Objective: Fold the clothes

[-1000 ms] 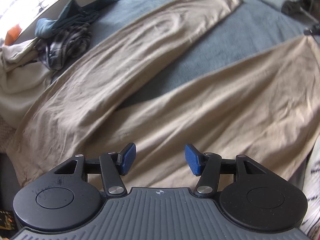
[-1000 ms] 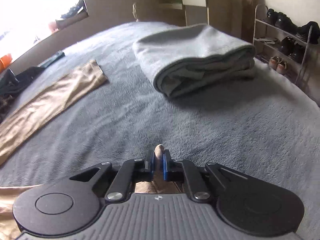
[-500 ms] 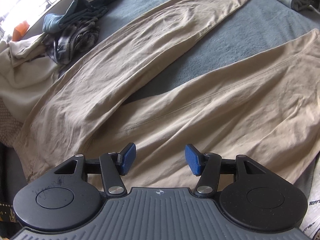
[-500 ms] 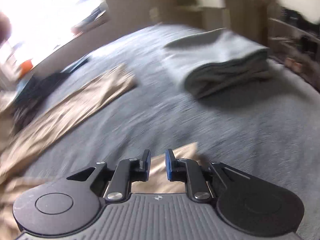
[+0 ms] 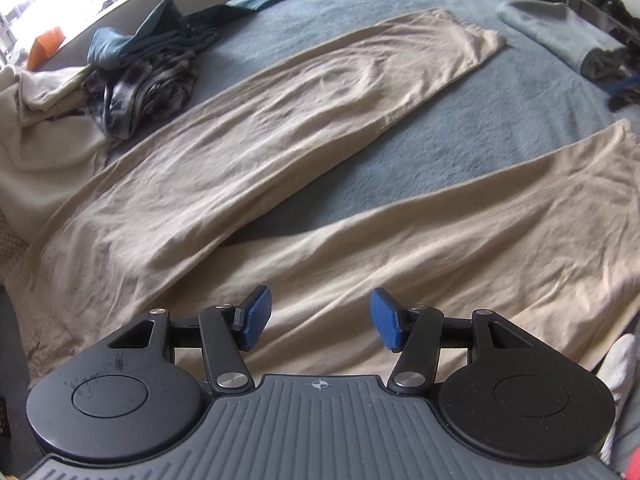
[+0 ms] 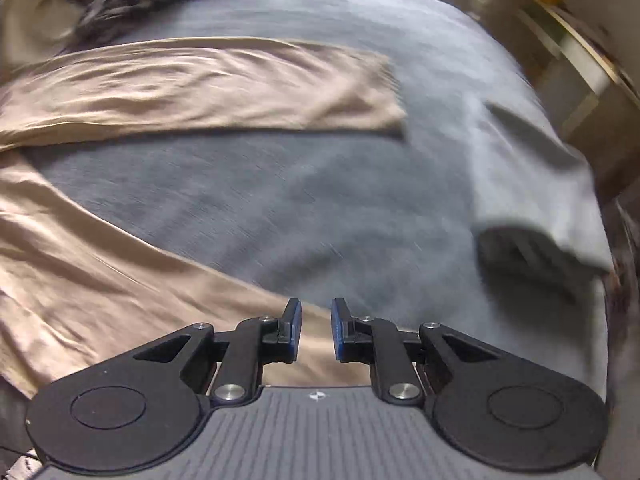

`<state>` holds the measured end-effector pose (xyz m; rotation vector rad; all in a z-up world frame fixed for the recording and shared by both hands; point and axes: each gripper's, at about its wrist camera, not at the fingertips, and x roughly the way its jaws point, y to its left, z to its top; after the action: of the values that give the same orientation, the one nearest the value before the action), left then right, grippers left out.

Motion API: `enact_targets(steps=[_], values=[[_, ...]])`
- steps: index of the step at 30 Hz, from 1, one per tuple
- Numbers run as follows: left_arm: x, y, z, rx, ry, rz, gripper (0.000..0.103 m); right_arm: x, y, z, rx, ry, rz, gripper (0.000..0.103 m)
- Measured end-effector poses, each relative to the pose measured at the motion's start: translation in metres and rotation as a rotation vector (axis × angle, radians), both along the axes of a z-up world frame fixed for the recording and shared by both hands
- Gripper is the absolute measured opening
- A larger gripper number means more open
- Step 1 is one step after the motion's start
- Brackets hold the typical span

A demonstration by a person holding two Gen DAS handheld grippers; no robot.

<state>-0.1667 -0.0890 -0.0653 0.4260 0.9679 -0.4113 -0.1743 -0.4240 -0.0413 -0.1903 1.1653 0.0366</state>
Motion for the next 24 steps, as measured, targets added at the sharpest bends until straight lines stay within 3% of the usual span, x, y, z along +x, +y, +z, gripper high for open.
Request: enact_targets(steps=[6,10,12,16,19,24], values=[[0.015,-0.002,-0.007,-0.072,0.059,-0.003,0.057,0.097,0.077,0.000,0.008,0.072,0.208,0.017],[0.034,0.006,-0.016,-0.114,0.101,0.014,0.057,0.150,0.106,-0.009,0.039,0.086,0.298,0.017],[0.051,0.015,-0.020,-0.177,0.128,0.061,0.057,0.166,0.115,-0.014,0.074,0.083,0.349,0.017],[0.084,0.029,-0.021,-0.326,0.157,0.104,0.058,0.173,0.121,-0.017,0.235,0.039,0.415,0.017],[0.116,0.044,-0.020,-0.402,0.186,0.136,0.058,0.153,0.124,-0.012,0.350,0.023,0.461,0.017],[0.157,0.071,-0.015,-0.377,0.198,0.197,0.059,0.104,0.135,-0.010,0.474,0.016,0.549,0.017]])
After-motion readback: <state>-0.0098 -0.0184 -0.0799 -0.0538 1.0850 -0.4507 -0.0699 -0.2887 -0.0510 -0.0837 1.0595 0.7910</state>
